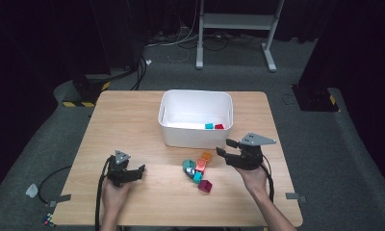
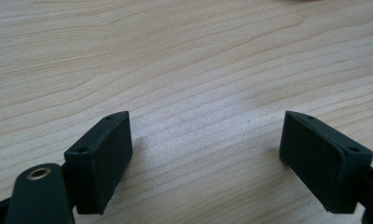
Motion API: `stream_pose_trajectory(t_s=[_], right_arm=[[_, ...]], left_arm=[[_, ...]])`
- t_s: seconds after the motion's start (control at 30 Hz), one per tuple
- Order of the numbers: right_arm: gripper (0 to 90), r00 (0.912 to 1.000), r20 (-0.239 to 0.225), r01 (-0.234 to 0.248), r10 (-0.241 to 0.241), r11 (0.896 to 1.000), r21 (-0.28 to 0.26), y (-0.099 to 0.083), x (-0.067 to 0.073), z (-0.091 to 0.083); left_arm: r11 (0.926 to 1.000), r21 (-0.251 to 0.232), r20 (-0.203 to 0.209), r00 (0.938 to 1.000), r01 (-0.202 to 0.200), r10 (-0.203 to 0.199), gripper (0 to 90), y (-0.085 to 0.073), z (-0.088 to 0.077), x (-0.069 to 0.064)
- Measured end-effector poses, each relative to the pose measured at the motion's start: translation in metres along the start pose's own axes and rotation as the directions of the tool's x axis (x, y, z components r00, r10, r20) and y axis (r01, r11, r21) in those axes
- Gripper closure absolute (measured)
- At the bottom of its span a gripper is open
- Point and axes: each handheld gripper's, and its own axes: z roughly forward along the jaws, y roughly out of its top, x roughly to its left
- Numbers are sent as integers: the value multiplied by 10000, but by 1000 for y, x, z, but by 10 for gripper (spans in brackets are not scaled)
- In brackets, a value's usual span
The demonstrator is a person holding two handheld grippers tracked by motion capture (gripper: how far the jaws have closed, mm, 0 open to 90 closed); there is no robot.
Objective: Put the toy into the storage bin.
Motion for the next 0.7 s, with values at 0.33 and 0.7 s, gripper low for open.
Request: stream_pose_trajectory(t_s=[0.33,0.7], right_arm=[[436,9992,-407,13,10,9984,557,-40,18,3],[434,9952,-966,295,-146,9875,1549,-74,41,22]], left_arm=[[10000,2,-10,10000,10,-10,172,0,0,0],[10000,4,-9,10000,9,-9,172,0,0,0]])
